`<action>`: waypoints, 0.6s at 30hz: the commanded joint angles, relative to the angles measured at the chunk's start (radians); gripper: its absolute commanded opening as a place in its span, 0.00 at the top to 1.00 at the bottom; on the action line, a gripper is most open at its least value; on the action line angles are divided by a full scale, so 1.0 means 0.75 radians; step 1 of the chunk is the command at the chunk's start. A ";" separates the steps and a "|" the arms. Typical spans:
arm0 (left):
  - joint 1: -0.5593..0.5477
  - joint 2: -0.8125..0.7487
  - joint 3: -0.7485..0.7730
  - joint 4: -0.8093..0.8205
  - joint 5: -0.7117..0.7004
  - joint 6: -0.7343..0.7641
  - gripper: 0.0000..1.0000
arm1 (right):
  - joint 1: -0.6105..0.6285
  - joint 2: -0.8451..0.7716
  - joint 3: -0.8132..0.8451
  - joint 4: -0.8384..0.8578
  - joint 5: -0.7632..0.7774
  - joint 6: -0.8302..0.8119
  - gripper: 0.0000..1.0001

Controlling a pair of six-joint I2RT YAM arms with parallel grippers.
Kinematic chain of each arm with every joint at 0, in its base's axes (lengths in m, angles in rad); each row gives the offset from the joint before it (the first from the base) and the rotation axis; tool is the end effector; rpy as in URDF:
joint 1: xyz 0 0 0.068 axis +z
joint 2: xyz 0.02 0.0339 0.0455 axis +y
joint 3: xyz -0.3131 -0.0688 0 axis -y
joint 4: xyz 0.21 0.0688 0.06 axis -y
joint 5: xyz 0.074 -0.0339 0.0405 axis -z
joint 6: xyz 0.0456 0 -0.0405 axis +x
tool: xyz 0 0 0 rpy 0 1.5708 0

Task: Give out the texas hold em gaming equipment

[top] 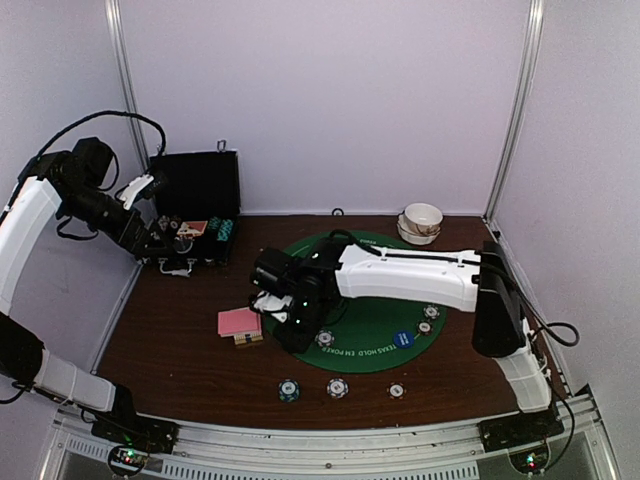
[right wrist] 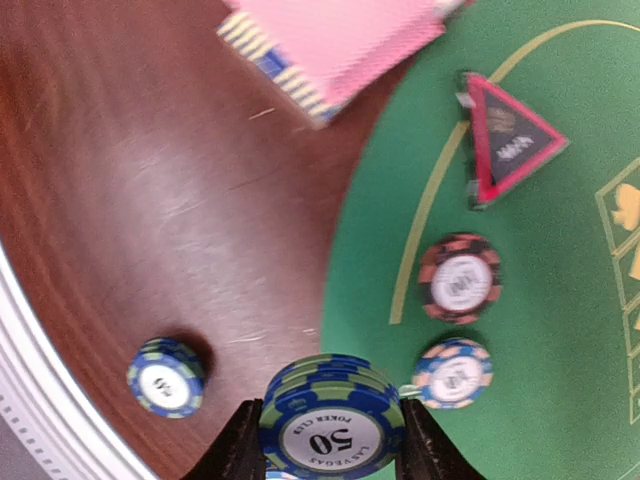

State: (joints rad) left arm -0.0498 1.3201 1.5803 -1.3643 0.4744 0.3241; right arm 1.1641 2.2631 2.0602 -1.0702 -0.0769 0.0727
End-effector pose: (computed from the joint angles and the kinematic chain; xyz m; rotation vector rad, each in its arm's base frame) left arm 0.1801 -0.0298 0.4265 0.6227 2.4973 -0.5319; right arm 0.1838 0.4355 0.2568 -1.5317 2.4901 0.3458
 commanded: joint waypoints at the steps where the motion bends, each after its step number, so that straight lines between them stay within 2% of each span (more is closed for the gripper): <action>1: -0.007 0.003 0.045 -0.013 0.004 0.013 0.02 | -0.172 -0.083 0.042 0.006 0.129 0.080 0.99; 8: -0.007 -0.002 0.043 -0.012 0.009 0.014 0.02 | -0.333 0.020 0.068 0.034 0.155 0.116 0.98; 18: -0.006 0.000 0.051 -0.017 0.012 0.018 0.02 | -0.368 0.243 0.215 0.054 0.122 0.151 0.97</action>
State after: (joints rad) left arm -0.0498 1.3205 1.5864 -1.3659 0.4755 0.3241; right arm 0.8867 2.3989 2.1738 -1.0386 0.0219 0.1612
